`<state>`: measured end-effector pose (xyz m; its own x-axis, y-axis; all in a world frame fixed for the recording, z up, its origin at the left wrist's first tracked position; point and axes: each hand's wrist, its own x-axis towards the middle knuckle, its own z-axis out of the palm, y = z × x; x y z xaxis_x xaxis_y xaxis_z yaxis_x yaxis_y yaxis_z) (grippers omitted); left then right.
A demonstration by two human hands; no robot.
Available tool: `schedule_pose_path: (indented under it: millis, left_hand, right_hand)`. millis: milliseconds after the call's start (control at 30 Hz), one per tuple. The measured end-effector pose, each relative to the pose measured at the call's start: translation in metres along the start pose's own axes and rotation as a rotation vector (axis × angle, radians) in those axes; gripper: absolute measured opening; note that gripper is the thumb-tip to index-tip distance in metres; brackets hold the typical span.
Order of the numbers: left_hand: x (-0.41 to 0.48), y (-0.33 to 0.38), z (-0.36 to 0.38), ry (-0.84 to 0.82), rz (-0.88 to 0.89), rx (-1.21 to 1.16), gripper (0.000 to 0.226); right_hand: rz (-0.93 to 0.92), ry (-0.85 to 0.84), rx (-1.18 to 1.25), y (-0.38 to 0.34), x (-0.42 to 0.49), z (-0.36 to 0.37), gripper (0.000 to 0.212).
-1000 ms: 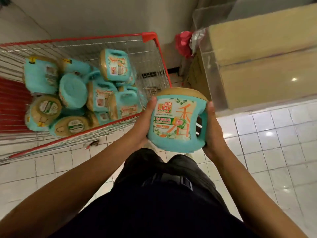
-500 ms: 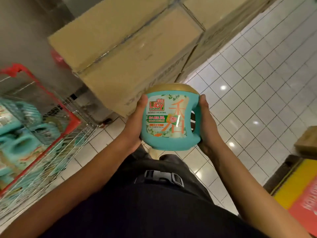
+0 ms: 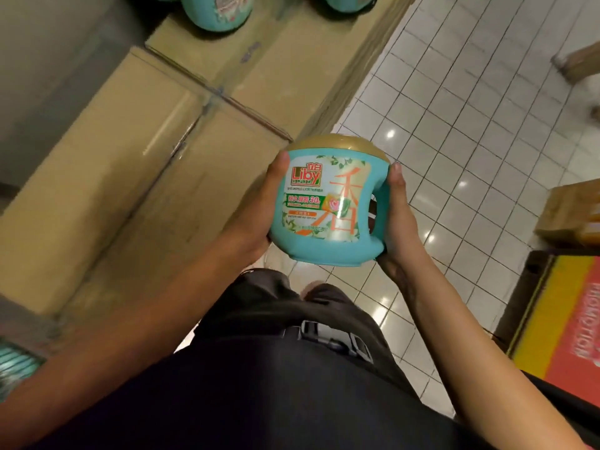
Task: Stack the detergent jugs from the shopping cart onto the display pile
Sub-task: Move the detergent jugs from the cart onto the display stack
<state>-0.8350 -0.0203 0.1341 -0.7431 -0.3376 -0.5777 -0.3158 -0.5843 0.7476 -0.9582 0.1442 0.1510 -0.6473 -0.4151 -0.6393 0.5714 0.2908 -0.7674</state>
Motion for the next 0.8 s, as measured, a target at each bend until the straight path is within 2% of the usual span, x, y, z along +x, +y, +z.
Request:
schedule_pose_path:
  millis: [200,367,533,667,800]
  left_hand:
    - [0.066,0.060,0.011,-0.043,0.026,-0.007,0.075]
    - [0.106,0.100,0.020,0.065,0.074,-0.099,0.067]
    - [0.127,0.143,0.025,0.285,0.161,-0.130,0.071]
    - [0.129,0.160,0.029,0.483,0.295,-0.257,0.060]
    - [0.125,0.183,0.031,0.588,0.439,-0.388,0.061]
  right_hand:
    - [-0.057,-0.009,0.016,-0.064,0.064,0.001,0.063]
    - [-0.083,-0.122,-0.068,-0.116,0.130,0.010,0.070]
    - [-0.080,-0.441,-0.048,-0.176,0.189,0.038,0.064]
    - [-0.031,-0.761,-0.093,-0.219,0.216,0.068,0.065]
    - [-0.056,-0.918,-0.179,-0.256,0.228,0.097,0.075]
